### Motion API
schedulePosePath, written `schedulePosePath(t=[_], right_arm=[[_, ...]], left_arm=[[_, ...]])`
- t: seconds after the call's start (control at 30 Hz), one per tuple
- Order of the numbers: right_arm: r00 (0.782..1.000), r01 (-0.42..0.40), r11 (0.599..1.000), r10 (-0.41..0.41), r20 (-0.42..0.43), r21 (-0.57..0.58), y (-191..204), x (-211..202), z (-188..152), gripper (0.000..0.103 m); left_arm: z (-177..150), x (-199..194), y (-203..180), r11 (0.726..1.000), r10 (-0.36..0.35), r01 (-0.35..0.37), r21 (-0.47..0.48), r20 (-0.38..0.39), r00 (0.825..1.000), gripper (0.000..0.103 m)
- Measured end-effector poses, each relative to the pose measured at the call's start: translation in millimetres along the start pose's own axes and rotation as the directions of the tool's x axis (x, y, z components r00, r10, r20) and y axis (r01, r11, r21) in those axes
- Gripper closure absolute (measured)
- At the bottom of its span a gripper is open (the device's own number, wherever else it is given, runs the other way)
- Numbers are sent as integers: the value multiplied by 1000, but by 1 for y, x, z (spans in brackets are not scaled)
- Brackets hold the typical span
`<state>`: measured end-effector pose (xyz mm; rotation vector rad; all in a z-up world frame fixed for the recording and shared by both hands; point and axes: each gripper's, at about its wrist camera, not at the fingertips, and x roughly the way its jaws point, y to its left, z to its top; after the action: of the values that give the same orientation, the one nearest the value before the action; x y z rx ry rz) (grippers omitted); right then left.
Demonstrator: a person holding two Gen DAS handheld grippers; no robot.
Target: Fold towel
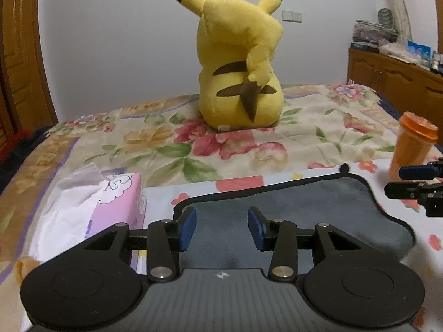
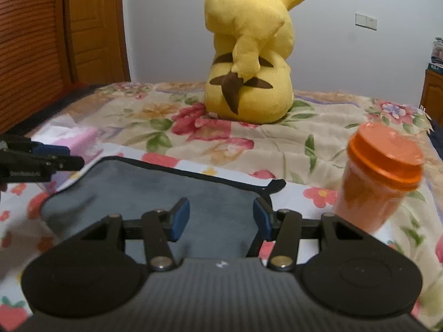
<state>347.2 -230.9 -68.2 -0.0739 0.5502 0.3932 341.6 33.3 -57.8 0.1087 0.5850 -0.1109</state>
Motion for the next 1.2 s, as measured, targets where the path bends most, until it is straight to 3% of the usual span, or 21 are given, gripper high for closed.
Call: schedulePosePath(t=[0.3, 0.43, 0.6, 0.77, 0.83, 0.97, 1.1, 1.2], right_arm=[[999, 21, 1000, -21, 30, 8, 9, -59, 13, 43], [998, 27, 999, -28, 50, 20, 12, -84, 16, 41], [997, 36, 999, -38, 66, 30, 19, -108, 17, 30], [995, 37, 999, -40, 87, 34, 26, -130, 16, 26], [995, 39, 999, -42, 92, 28, 29, -138, 16, 23], [993, 40, 999, -43, 109, 30, 33, -154, 14, 12], [992, 49, 999, -51, 118, 24, 38, -167, 11, 0], [991, 48, 998, -52, 125, 27, 40, -177, 10, 0]], left_arm=[[8, -59, -10, 1000, -11, 11, 11, 27, 1000, 49], [6, -87, -16, 999, -9, 8, 39, 29, 1000, 40], [0, -121, -21, 999, -11, 9, 50, 31, 999, 31], [-4, -150, -25, 999, 5, -7, 47, 48, 999, 12], [-5, -160, -27, 999, 10, -12, 45, 58, 998, 9], [-5, -177, -31, 999, 13, -16, 44, 75, 997, 0], [-5, -192, -35, 999, 6, -9, 33, 84, 996, 0], [-5, -203, -39, 999, 0, -3, 32, 91, 996, 0]])
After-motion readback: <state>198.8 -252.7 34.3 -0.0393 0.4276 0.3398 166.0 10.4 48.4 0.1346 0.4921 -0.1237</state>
